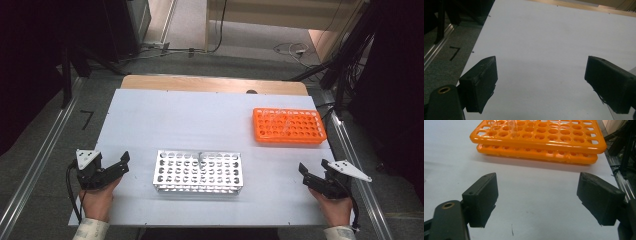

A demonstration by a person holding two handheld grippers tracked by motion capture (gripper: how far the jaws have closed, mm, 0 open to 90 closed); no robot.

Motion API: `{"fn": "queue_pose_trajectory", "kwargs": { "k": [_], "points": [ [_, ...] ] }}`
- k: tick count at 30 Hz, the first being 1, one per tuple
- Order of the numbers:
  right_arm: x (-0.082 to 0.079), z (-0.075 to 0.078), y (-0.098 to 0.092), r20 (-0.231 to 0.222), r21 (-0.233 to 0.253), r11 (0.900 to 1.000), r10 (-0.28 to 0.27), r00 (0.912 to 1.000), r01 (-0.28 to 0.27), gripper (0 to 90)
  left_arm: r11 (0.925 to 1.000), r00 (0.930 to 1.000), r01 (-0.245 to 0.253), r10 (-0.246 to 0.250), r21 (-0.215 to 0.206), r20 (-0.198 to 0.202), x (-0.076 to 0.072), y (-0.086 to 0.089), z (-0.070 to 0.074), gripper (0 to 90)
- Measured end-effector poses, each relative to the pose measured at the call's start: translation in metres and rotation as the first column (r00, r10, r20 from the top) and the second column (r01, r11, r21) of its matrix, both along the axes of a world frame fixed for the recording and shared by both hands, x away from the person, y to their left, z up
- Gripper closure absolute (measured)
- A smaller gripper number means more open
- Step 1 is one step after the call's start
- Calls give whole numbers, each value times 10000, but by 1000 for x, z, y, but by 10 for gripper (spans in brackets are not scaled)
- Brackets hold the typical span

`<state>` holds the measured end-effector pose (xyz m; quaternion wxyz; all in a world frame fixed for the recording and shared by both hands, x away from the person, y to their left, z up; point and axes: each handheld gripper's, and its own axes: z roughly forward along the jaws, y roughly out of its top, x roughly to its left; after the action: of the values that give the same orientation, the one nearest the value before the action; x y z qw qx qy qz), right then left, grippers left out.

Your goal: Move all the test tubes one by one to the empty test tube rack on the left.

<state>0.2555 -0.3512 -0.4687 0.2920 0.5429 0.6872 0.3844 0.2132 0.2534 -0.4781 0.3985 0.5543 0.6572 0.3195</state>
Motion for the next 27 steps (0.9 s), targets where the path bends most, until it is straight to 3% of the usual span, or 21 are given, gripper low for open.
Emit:
{"fn": "queue_pose_trajectory", "kwargs": {
  "k": [3,9,27],
  "points": [
    [0,1,-1,-105,209,9998,12,9999,-10,159,9990,9997,223,-225,-398,-49,0,-1,0,111],
    [3,2,-2,-258,669,9977,102,9996,-84,180,9991,9994,332,-334,-246,-52,1,-5,0,111],
    [18,11,11,-17,652,9967,479,9989,-477,205,9996,9996,269,-269,-25,-52,4,-8,0,119]
  ]
}}
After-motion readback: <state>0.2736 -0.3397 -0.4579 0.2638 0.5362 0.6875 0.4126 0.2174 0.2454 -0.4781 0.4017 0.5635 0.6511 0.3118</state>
